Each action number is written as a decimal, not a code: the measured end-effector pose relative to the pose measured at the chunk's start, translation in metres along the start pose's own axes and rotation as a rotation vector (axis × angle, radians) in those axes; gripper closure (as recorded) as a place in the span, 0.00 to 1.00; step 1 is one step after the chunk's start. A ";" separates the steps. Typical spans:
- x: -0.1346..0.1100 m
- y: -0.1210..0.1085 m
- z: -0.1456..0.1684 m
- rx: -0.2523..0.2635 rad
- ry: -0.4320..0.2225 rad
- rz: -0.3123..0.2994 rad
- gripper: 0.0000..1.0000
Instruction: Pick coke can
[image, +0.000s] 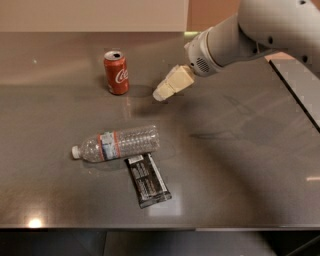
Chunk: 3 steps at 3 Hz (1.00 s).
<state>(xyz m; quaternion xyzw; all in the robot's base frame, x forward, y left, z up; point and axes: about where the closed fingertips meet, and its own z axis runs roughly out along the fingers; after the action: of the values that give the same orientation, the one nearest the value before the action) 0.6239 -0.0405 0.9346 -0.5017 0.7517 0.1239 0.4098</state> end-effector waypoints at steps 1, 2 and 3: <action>-0.020 0.000 0.030 0.006 -0.089 0.025 0.00; -0.034 0.000 0.054 -0.001 -0.155 0.060 0.00; -0.041 -0.002 0.074 -0.008 -0.203 0.098 0.00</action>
Offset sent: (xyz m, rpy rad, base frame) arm 0.0522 0.0780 -0.0158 0.2594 -0.0413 -0.0119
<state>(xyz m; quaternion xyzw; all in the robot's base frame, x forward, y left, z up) 0.6690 0.0293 0.9182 -0.4511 0.7293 0.1971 0.4753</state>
